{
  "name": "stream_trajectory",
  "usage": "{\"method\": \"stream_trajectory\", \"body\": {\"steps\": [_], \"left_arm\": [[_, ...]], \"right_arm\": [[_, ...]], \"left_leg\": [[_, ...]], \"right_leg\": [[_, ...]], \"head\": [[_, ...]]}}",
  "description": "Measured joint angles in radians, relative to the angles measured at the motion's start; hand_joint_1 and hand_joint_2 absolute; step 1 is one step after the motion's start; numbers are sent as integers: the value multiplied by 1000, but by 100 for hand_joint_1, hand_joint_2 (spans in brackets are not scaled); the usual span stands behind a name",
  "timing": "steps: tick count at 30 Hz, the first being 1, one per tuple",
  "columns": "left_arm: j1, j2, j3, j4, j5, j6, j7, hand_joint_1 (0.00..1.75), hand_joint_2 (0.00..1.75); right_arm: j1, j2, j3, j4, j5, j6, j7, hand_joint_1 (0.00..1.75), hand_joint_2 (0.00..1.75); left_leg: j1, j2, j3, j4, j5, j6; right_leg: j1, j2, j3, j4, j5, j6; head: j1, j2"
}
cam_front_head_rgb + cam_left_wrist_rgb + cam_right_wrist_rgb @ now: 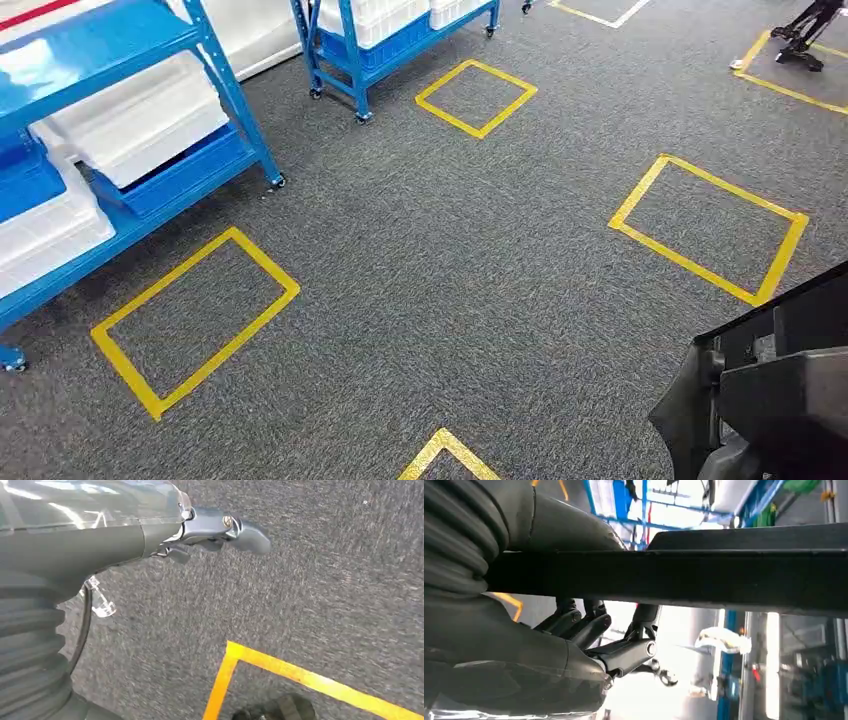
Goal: Take the parts from the cabinet and place them on the table.
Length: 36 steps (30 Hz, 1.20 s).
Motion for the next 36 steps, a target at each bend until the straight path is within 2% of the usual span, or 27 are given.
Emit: {"method": "stream_trajectory", "body": {"steps": [1,2,3,5,6,7,8,11,12,13,14,16,17,18,19,21,22,23,26,27,29,30,31,32,33,34,36], "left_arm": [[3,0,-3,2,3,-1,0,0,175],[3,-1,-5,3,6,-2,0,0,175],[3,-2,-5,4,8,-3,0,0,175],[2,-2,-11,4,11,-4,0,0,175],[2,-2,-13,5,12,-4,0,0,175],[3,-2,-14,7,14,-4,0,0,175],[4,-3,-16,11,16,-5,0,0,175],[-3,-2,-22,11,22,-5,-1,0,175],[-5,-3,-27,11,25,-5,-1,0,175],[-7,-3,-31,11,28,-6,-3,0,175],[-4,-4,-36,11,32,-7,-4,0,175],[3,-5,-47,12,42,-11,-4,0,175],[3,-5,-53,13,44,-11,-3,0,175],[2,-5,-56,14,47,-11,-3,0,175],[1,-5,-61,14,52,-11,-3,0,175],[-1,-7,-71,14,55,-11,-3,0,175],[-1,-7,-74,14,57,-11,-3,0,175],[0,-8,-77,14,59,-11,-3,0,175],[-6,-8,-82,14,62,-13,-3,0,175],[-10,-8,-89,14,62,-13,-4,0,175],[-10,-10,-96,14,63,-14,-6,0,175],[-7,-10,-99,14,63,-14,-6,0,175],[-3,-9,-102,15,63,-14,-5,0,175],[-2,-10,-105,15,66,-14,-2,0,175],[-1,-11,-108,15,71,-12,0,0,175],[-1,-12,-112,15,73,-11,1,0,175],[-2,-12,-117,15,75,-11,1,0,175]], "right_arm": [[0,0,0,0,0,0,-1,175,175],[0,0,0,0,0,0,-2,175,175],[-1,0,0,0,0,0,-2,175,175],[-2,0,0,0,0,0,-6,175,175],[-2,0,0,0,0,0,-8,175,175],[-3,0,0,0,0,0,-9,175,175],[-6,0,0,0,0,0,-9,175,175],[-4,-1,0,0,0,0,-11,175,175],[-4,-1,0,0,0,0,-13,175,175],[-3,-1,0,0,1,0,-16,175,175],[-8,-1,0,0,1,0,-17,175,175],[-9,-1,0,0,1,0,-18,175,175],[-8,-1,0,0,2,0,-19,175,175],[-7,-1,0,0,2,0,-20,175,175],[-7,-1,0,0,3,0,-21,175,175],[-6,-1,0,0,3,0,-24,175,175],[-7,-1,0,-1,3,0,-25,175,175],[-8,-1,0,0,3,0,-26,175,175],[-3,-1,0,-2,5,0,-27,175,175],[0,-1,0,-3,6,0,-27,175,175],[1,-1,0,-3,6,0,-27,175,175],[1,-1,0,-3,6,0,-27,175,175],[2,-1,0,-3,7,0,-26,175,175],[3,-1,0,-3,7,0,-26,175,175],[3,-1,0,-3,8,0,-24,175,175],[3,-1,0,-3,8,0,-23,175,175],[3,-1,0,-3,9,0,-22,175,175]], "left_leg": [[0,-6,-39,82,-30,-1],[0,-7,-63,128,-35,-1],[0,-7,-65,123,-14,1],[0,-16,-8,-19,83,8],[0,-40,33,-115,132,13],[1,-92,52,-152,122,19],[0,-96,55,-174,122,21],[-9,-64,58,-172,123,31],[3,-51,62,-190,134,43],[-1,-37,64,-195,137,47],[-1,-26,63,-195,137,53],[-6,5,61,-195,135,55],[-6,20,59,-194,135,56],[-7,34,59,-194,133,55],[-7,46,59,-194,131,53],[-7,68,68,-194,125,46],[-8,77,76,-193,121,41],[-15,86,78,-188,114,33],[-14,114,90,-193,113,19],[-11,117,92,-192,109,12],[-5,18,65,-125,55,6],[-4,-1,28,-45,12,5],[-4,-7,-14,44,-27,3],[-3,-7,-48,110,-45,3],[-3,-7,-64,136,-39,2],[-3,-8,-56,107,-4,4],[-2,-23,9,-58,101,9]], "right_leg": [[2,13,-1,0,0,-1],[4,26,-1,1,1,-1],[6,39,0,3,1,-1],[7,68,2,8,-1,0],[7,81,3,11,-2,1],[5,92,1,12,-2,3],[8,106,-7,20,-3,9],[-2,140,-19,11,9,32],[2,125,-20,19,5,36],[6,61,-30,40,-12,37],[7,28,-57,92,-50,39],[3,11,-135,250,-127,44],[1,10,-162,306,-142,46],[-1,9,-166,313,-130,48],[-2,4,-146,276,-101,49],[-2,-26,-49,106,-21,46],[1,-79,2,23,-5,40],[8,-82,3,10,-9,36],[14,-44,-7,13,-7,23],[6,-32,-4,4,-1,13],[3,-15,-3,-3,5,0],[4,-4,-4,-3,5,-2],[7,9,-5,-2,5,-4],[8,23,-5,-2,5,-4],[9,36,-4,0,5,-4],[10,51,-3,2,5,-4],[9,81,1,7,2,-1]], "head": [[0,0],[0,0],[1,0],[1,0],[0,0],[1,0],[3,0],[2,0],[3,0],[4,0],[7,0],[5,0],[5,0],[5,0],[6,0],[6,0],[6,0],[3,0],[3,0],[3,0],[-1,0],[-2,0],[-2,0],[-2,0],[-2,0],[-2,0],[-2,0]]}}
